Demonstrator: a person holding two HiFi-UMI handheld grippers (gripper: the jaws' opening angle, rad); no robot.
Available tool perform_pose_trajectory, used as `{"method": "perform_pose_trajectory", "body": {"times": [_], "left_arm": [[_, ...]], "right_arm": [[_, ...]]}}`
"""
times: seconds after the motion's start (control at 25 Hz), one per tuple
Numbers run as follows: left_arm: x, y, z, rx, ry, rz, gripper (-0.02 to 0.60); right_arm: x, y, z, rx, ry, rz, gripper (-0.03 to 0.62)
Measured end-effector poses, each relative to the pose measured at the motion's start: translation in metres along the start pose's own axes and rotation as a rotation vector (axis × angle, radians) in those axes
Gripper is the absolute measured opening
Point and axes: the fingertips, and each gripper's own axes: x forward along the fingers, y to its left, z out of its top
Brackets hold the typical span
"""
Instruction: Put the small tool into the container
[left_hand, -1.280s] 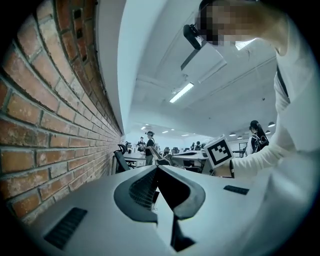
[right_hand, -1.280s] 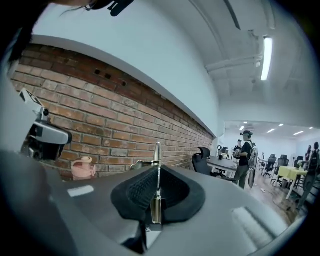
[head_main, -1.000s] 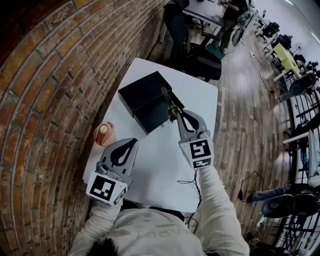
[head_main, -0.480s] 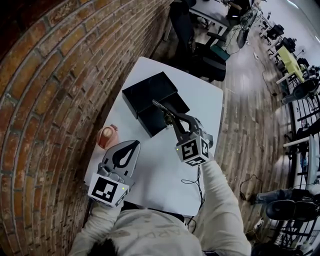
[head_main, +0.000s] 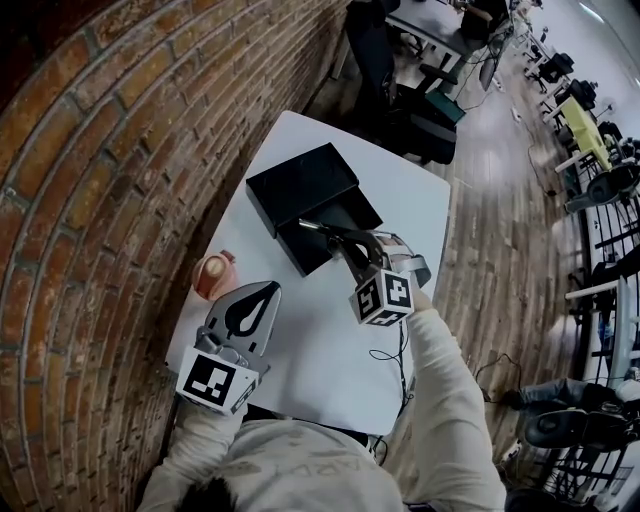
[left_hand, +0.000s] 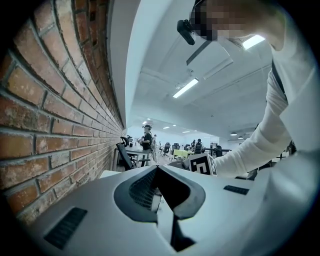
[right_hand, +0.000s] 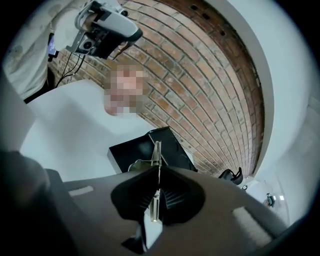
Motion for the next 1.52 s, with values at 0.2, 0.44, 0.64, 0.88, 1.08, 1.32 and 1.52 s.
{"method": "perform_pose_trajectory", "body": {"times": [0.2, 0.44, 0.64, 0.88, 1.08, 1.32, 1.52], "left_arm": [[0.001, 0.005, -0.004, -0.005, 0.002, 0.014, 0.005], [0.0, 0.012, -0.008, -0.018, 0.013, 0.037, 0.005], [-0.002, 0.019, -0.014, -0.029, 0.022, 0.056, 0.005], [-0.006, 0.023, -0.018, -0.038, 0.036, 0.073, 0.005], [-0.006, 0.027, -0.022, -0.045, 0.04, 0.082, 0.005], [-0.006, 0.025, -0.023, -0.051, 0.041, 0.075, 0.005], [-0.008, 0.025, -0.024, -0.053, 0.046, 0.077, 0.005]], "right_arm": [[0.02, 0.009, -0.007, -0.107, 0.041, 0.065, 0.018], [0.041, 0.013, -0.013, -0.206, 0.081, 0.126, 0.018], [0.063, 0.018, -0.016, -0.263, 0.099, 0.165, 0.018], [0.079, 0.025, -0.022, -0.298, 0.124, 0.194, 0.018], [0.088, 0.024, -0.027, -0.287, 0.133, 0.186, 0.02], [0.094, 0.024, -0.039, -0.27, 0.169, 0.184, 0.023], [0.097, 0.025, -0.043, -0.274, 0.208, 0.167, 0.027]]}}
